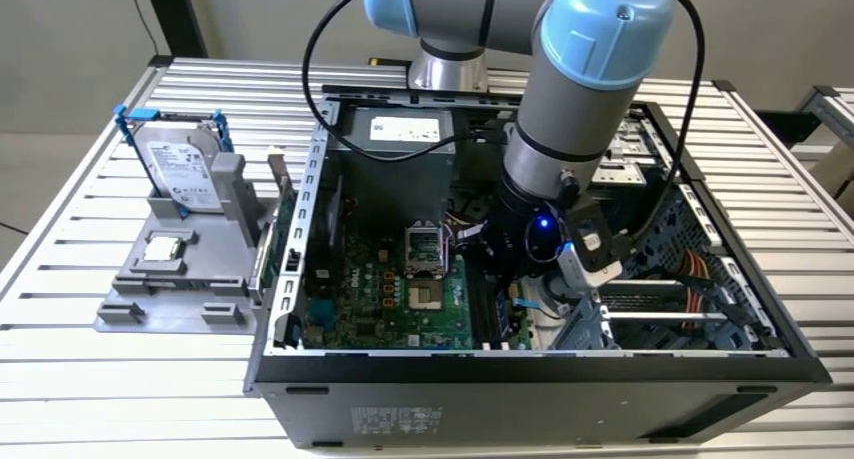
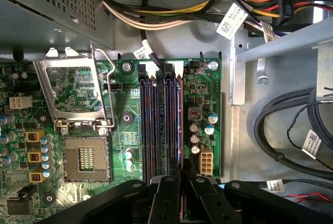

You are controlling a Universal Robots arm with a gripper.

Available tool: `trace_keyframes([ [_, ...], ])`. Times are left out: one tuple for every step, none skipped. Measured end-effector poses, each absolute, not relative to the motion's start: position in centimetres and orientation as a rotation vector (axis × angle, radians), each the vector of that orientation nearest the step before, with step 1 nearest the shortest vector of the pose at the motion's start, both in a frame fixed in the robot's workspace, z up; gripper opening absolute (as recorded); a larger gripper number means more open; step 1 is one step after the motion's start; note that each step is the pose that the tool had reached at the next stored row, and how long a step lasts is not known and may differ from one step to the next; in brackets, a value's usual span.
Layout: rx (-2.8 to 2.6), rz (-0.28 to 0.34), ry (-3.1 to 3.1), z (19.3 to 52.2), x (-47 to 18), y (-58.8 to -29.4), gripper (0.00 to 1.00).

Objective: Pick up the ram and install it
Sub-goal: 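Insert the ram into the slot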

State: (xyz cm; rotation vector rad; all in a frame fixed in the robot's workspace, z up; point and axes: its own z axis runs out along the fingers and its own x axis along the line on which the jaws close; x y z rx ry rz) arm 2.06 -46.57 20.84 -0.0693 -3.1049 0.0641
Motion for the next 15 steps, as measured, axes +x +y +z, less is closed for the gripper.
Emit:
trace_keyframes([
  [-0.069,0.064,-3.105,20.84,2.06,-46.57,0.00],
  [-0.069,0.064,-3.105,20.84,2.06,-46.57,0.00],
  [-0.069,0.064,-3.105,20.84,2.06,-46.57,0.00],
  [-0.069,0.064,-3.105,20.84,2.06,-46.57,0.00],
  [-0.069,0.064,-3.105,20.84,2.06,-46.57,0.00],
  [-0.069,0.064,-3.105,20.84,2.06,-46.57,0.00],
  [-0.069,0.064,-3.105,20.84,2.06,-46.57,0.00],
  [-0.069,0.064,-3.105,20.83,2.06,-46.57,0.00],
  [-0.069,0.063,-3.105,20.81,2.06,-46.57,0.00],
  [-0.069,0.061,-3.105,20.78,2.06,-46.57,0.00],
  [-0.069,0.060,-3.105,20.73,2.06,-46.57,0.00],
  [-0.069,0.060,-3.105,20.68,2.06,-46.57,0.00],
  [-0.069,0.060,-3.105,20.62,2.06,-46.57,0.00],
  [-0.069,0.060,-3.105,20.60,2.06,-46.57,0.00],
  [-0.069,0.060,-3.105,20.60,2.06,-46.57,0.00],
])
